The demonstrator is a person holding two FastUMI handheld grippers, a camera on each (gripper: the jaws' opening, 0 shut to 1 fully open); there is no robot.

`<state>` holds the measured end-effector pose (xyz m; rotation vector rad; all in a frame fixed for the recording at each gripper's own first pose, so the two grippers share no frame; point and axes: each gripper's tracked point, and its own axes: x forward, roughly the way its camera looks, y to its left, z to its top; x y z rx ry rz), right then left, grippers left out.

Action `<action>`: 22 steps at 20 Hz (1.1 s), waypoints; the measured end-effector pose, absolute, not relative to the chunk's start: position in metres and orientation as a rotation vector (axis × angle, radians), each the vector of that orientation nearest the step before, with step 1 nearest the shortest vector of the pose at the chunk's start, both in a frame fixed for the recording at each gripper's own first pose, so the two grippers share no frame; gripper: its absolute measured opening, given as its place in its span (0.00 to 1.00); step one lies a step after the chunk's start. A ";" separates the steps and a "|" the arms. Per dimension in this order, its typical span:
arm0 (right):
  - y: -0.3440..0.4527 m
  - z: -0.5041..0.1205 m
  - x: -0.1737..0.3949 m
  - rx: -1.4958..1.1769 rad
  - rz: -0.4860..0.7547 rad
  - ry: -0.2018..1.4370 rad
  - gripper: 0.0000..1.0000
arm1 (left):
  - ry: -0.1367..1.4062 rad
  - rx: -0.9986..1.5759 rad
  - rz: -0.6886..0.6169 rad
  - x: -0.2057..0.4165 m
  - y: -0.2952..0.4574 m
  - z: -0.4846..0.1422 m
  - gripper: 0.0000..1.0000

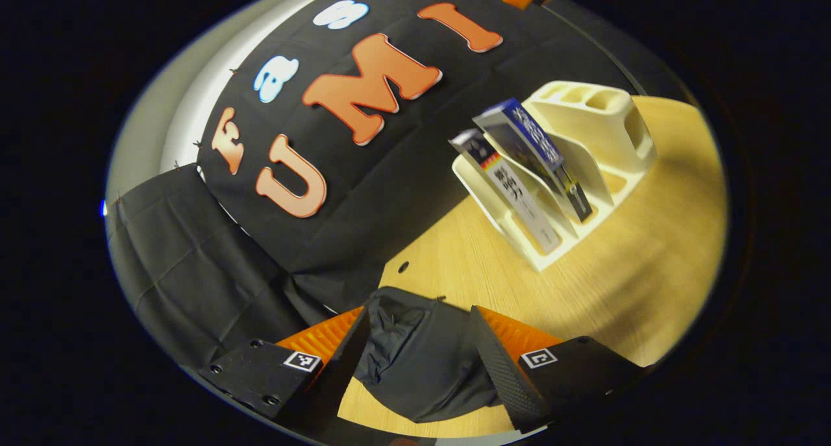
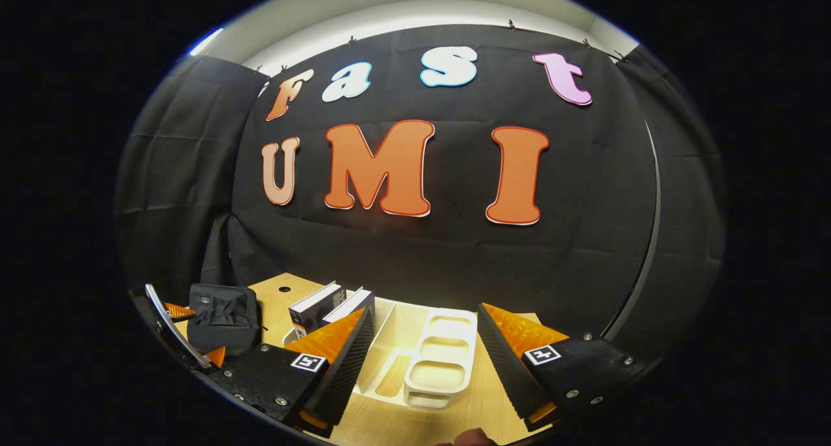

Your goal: Open the schoolbag, grab two books from the bookshelf and put them into the schoolbag.

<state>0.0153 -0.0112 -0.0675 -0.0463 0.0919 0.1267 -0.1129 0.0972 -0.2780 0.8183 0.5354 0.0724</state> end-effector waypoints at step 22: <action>-0.028 -0.071 0.022 -0.066 0.078 0.092 0.95 | 0.833 0.976 0.149 -0.110 0.204 -0.345 0.95</action>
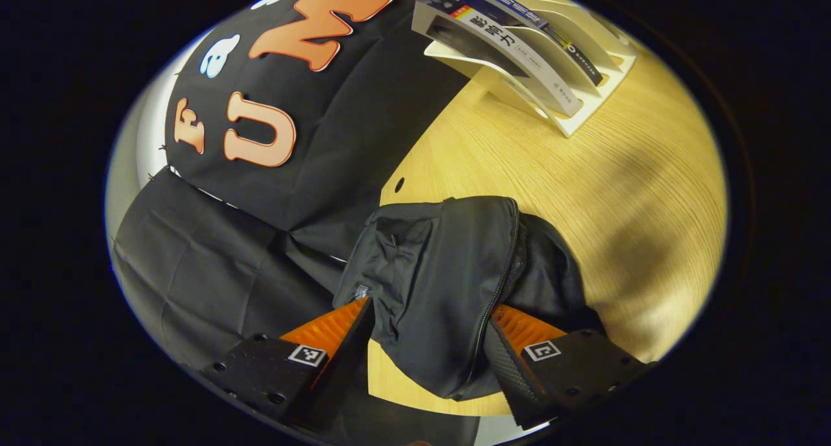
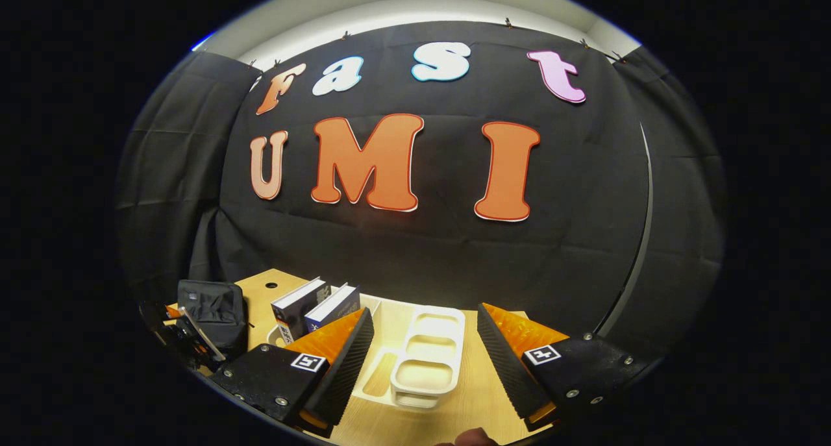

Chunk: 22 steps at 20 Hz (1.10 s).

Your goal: Open the schoolbag, grab two books from the bookshelf and put them into the schoolbag.

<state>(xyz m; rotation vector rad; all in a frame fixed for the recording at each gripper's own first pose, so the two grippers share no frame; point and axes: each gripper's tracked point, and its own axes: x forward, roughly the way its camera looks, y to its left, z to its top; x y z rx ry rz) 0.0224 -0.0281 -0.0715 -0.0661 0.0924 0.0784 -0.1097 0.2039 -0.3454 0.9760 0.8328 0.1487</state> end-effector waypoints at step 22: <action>0.090 -0.034 0.037 -0.131 0.079 0.218 0.95 | 1.076 0.567 -0.447 -0.035 0.239 -0.252 0.05</action>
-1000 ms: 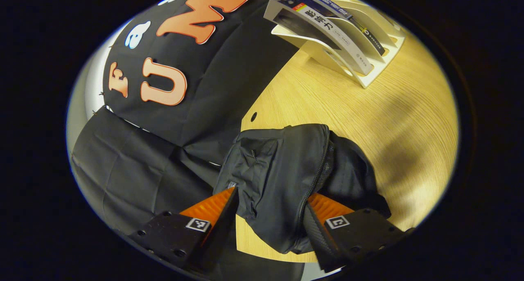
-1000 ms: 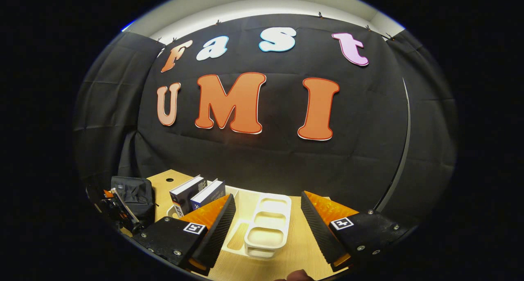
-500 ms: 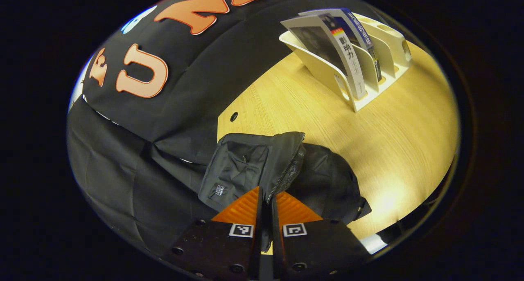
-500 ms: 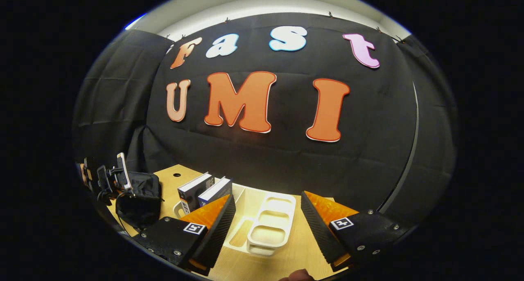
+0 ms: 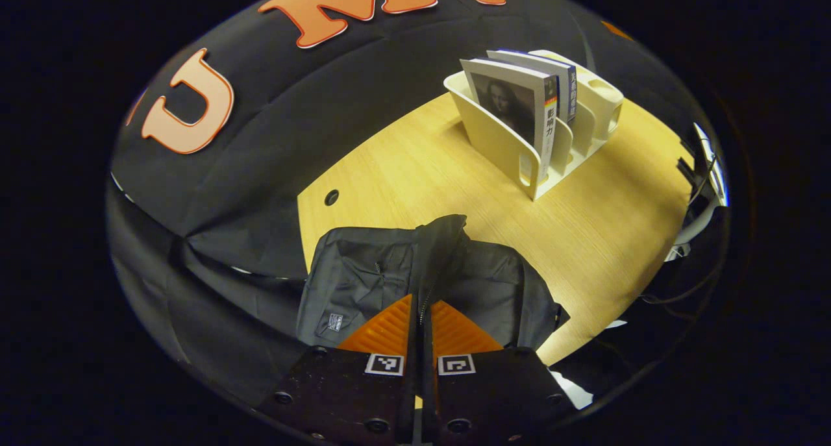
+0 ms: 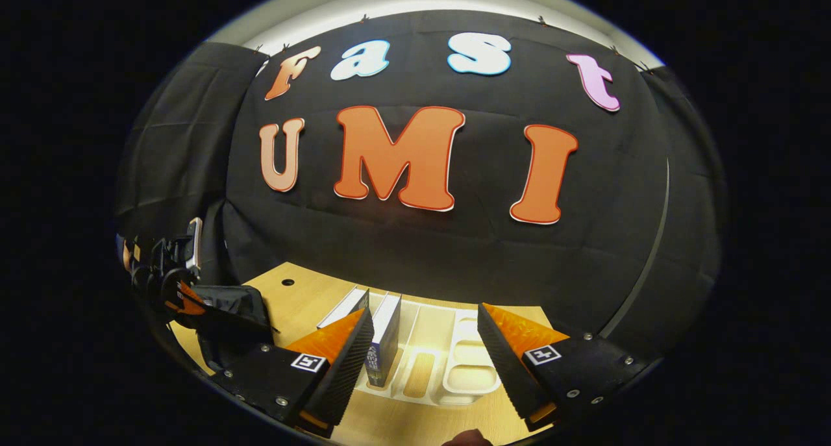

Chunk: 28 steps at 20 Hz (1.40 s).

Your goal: Open the schoolbag, grab two books from the bookshelf and put them into the schoolbag.

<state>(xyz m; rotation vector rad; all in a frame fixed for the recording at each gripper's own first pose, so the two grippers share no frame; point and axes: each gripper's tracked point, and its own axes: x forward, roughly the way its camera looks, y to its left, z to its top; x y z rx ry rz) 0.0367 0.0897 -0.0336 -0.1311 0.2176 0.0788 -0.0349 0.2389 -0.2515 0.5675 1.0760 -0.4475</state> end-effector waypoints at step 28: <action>0.231 -0.199 0.169 -0.023 0.119 1.243 0.87 | 1.138 0.349 -0.707 0.009 0.273 -0.218 0.05</action>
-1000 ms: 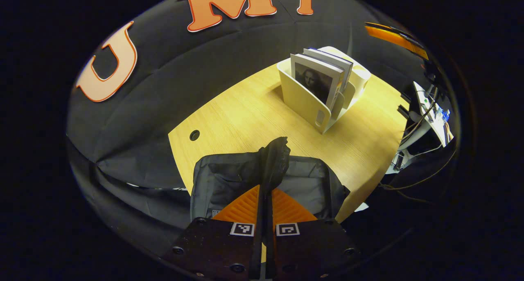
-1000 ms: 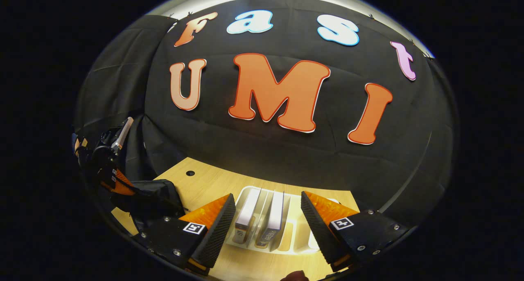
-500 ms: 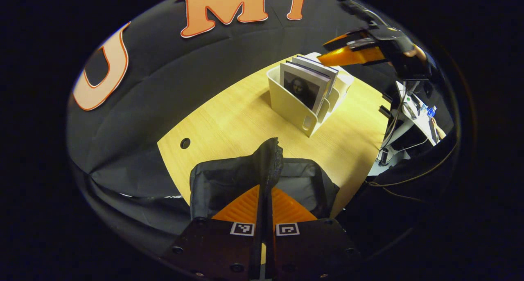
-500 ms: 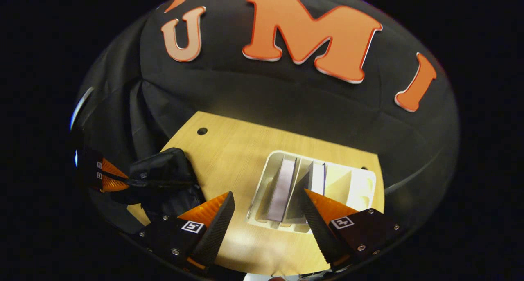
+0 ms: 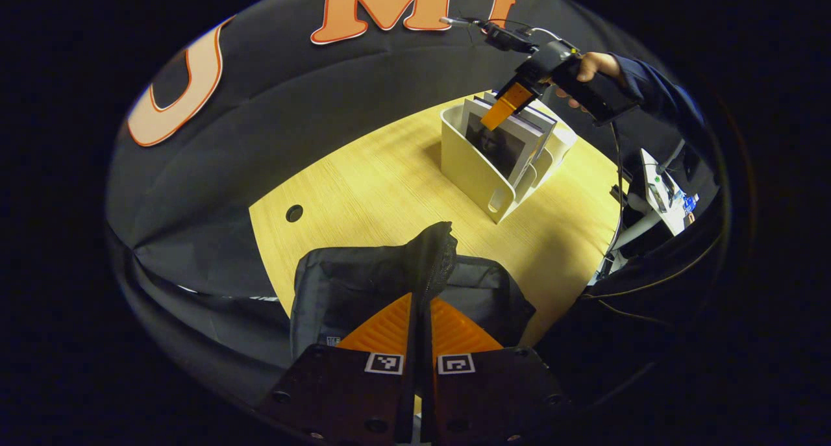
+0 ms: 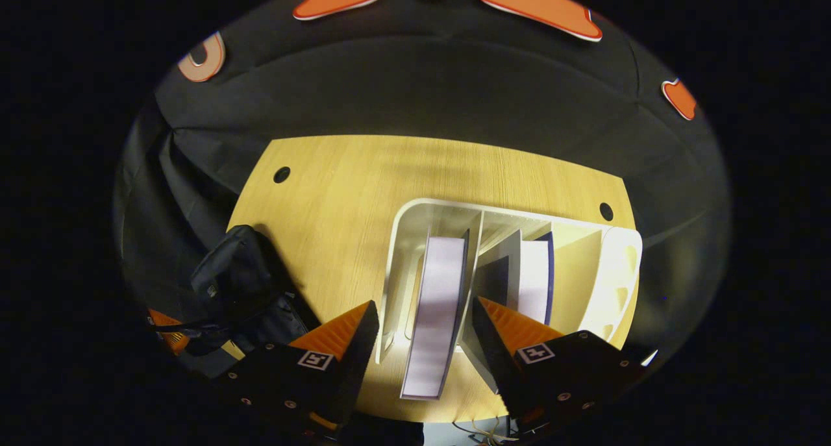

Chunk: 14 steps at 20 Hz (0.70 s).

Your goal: Open the schoolbag, grab two books from the bookshelf and put them into the schoolbag.

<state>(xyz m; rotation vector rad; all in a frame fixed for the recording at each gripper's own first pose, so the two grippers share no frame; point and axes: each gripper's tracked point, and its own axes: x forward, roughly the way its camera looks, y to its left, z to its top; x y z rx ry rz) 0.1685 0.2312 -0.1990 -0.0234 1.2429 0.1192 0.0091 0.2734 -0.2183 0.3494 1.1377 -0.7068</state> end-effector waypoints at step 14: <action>0.210 -0.149 0.154 0.154 0.031 1.236 0.33 | 1.184 0.350 -0.719 0.009 0.270 -0.228 0.05</action>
